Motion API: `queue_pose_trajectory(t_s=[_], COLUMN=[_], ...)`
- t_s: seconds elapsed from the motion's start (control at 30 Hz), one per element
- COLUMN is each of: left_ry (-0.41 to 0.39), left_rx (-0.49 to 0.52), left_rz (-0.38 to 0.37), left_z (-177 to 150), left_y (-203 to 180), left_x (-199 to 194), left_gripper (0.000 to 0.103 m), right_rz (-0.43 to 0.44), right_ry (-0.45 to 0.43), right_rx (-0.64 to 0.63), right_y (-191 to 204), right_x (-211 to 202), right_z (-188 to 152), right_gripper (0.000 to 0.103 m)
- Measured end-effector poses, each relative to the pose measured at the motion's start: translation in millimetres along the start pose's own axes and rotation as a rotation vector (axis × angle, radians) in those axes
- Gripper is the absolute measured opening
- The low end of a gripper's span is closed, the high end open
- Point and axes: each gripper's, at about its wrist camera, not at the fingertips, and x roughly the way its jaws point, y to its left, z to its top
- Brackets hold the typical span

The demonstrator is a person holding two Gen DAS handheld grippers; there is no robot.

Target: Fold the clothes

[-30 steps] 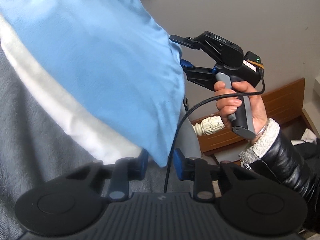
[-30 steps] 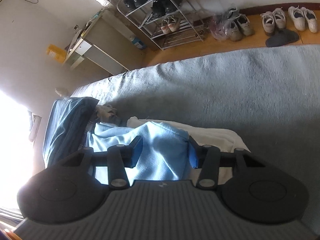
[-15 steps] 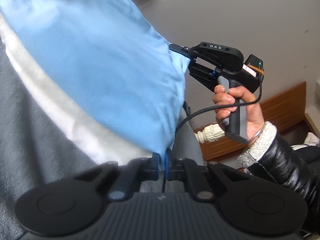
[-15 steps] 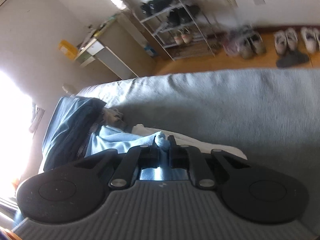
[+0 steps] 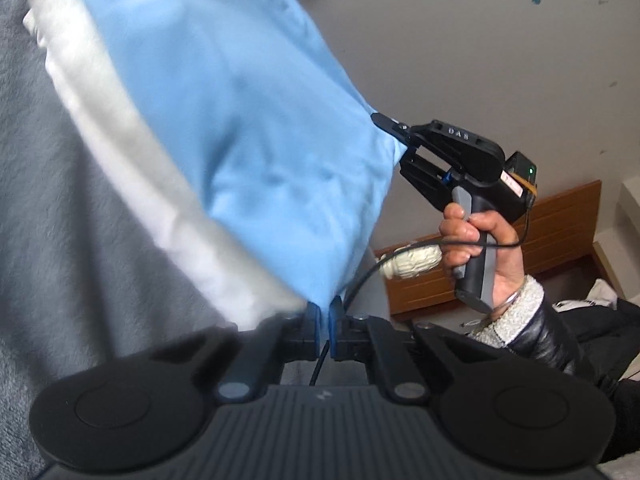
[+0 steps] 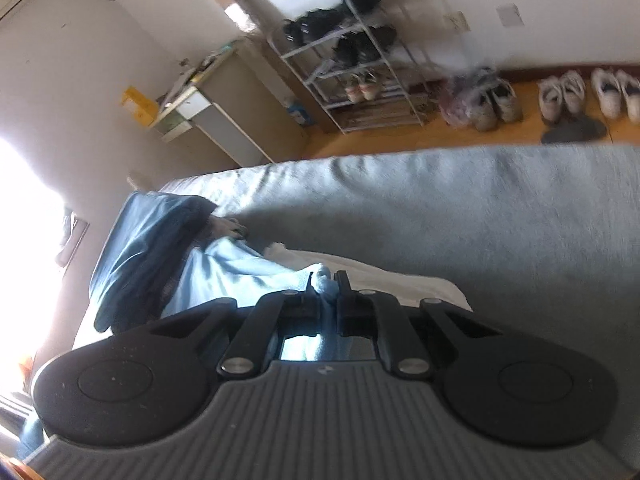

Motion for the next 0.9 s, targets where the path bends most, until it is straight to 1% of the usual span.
queue_pose_trajectory(t_s=[0.1,0.17,0.2,0.23,0.27,0.3,0.33,0.4,0.47,0.5,0.57,0.63,0.7,0.73,0.77,0.83,0.87,0.9], left_ry=[0.006,0.005,0.005,0.009,0.014,0.019,0.020,-0.042,-0.104,-0.135,-0.196,-0.237,-0.242,-0.236,-0.221,-0.189,-0.199,-0.202], left_rx=[0.030,0.054,0.070,0.091,0.112,0.139,0.165,0.210,0.255,0.277,0.319,0.303,0.305,0.312,0.310,0.300,0.302,0.301], left_rz=[0.025,0.056,0.083,0.102,0.121,0.138,0.154,0.169,0.185,0.193,0.207,0.213,0.220,0.237,0.259,0.287,0.284,0.274], left_z=[2,4,6,6,6,4,3,5,7,8,11,26,37,38,39,36,33,32], left_y=[-3,-6,-9,-13,-18,-22,-27,-34,-41,-45,-52,-54,-53,-51,-48,-40,-36,-34], left_x=[-3,-4,-6,-8,-11,-16,-22,-38,-53,-61,-76,-73,-60,-51,-41,-20,-17,-18], left_gripper=[0.004,0.005,0.005,0.006,0.010,0.015,0.023,0.023,0.023,0.023,0.024,0.024,0.027,0.028,0.030,0.029,0.029,0.029], right_rz=[-0.015,-0.026,-0.021,-0.012,-0.022,-0.036,-0.045,-0.071,-0.084,-0.076,-0.038,0.022,0.082,0.112,0.110,0.044,0.011,-0.022], right_ry=[0.011,0.023,0.029,0.032,0.032,0.026,0.010,-0.053,-0.113,-0.126,-0.136,-0.112,-0.072,-0.052,-0.030,0.003,0.019,0.035], right_rx=[-0.018,-0.032,-0.046,-0.045,-0.022,0.002,0.018,0.026,-0.016,-0.072,-0.242,-0.395,-0.529,-0.596,-0.635,-0.649,-0.656,-0.662], right_y=[-6,-12,-14,-18,-22,-27,-30,-34,-27,-18,12,38,61,73,77,67,62,57], right_x=[7,14,17,18,17,15,10,-3,-16,-20,-23,-19,-11,-7,0,12,19,25], right_z=[-7,-10,-10,-9,-7,-5,-4,-1,2,2,-2,-15,-30,-38,-46,-51,-54,-57], right_gripper=[0.004,0.007,0.008,0.017,0.032,0.037,0.040,0.040,0.040,0.040,0.038,0.036,0.034,0.031,0.030,0.028,0.020,0.016])
